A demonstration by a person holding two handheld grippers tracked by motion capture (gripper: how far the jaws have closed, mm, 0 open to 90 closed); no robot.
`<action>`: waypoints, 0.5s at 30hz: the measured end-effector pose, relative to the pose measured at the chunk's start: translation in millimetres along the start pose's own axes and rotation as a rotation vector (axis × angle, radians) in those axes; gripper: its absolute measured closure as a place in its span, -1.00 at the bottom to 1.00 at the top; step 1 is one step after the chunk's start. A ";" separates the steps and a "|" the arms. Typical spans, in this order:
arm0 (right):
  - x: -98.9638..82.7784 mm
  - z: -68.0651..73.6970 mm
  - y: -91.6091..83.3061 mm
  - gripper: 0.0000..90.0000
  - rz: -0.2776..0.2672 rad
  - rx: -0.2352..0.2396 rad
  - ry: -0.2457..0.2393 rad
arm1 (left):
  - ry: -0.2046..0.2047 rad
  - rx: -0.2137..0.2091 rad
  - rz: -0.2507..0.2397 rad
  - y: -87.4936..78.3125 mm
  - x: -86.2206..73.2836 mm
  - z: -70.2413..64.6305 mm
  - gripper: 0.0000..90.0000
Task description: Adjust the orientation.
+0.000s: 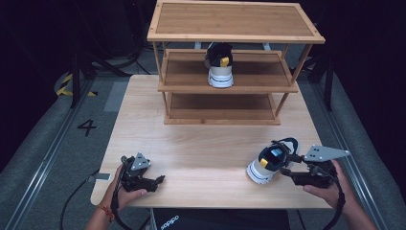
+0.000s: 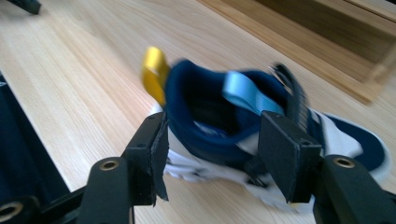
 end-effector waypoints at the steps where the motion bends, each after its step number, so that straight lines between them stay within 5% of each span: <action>1: 5.1 2.6 3.1 -0.01 0.003 0.018 0.006 | 0.000 0.000 0.000 0.0 0.0 0.0 -0.67; 7: 19.9 10.1 24.0 -0.01 0.053 0.046 -0.009 | 0.000 0.000 0.000 0.0 0.0 0.0 -0.67; 15: 26.6 7.4 53.6 0.02 0.144 0.075 0.050 | 0.001 0.000 0.001 -0.1 0.0 0.0 -0.67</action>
Point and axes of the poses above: each handheld gripper's, and its own axes: y roughly forward along the jaws, x roughly out of its top, z roughly to its left, the point moved 1 cm from there along y, roughly forward along the jaws, and after that the axes turned 9 degrees about -y, right-handed, at the moved point
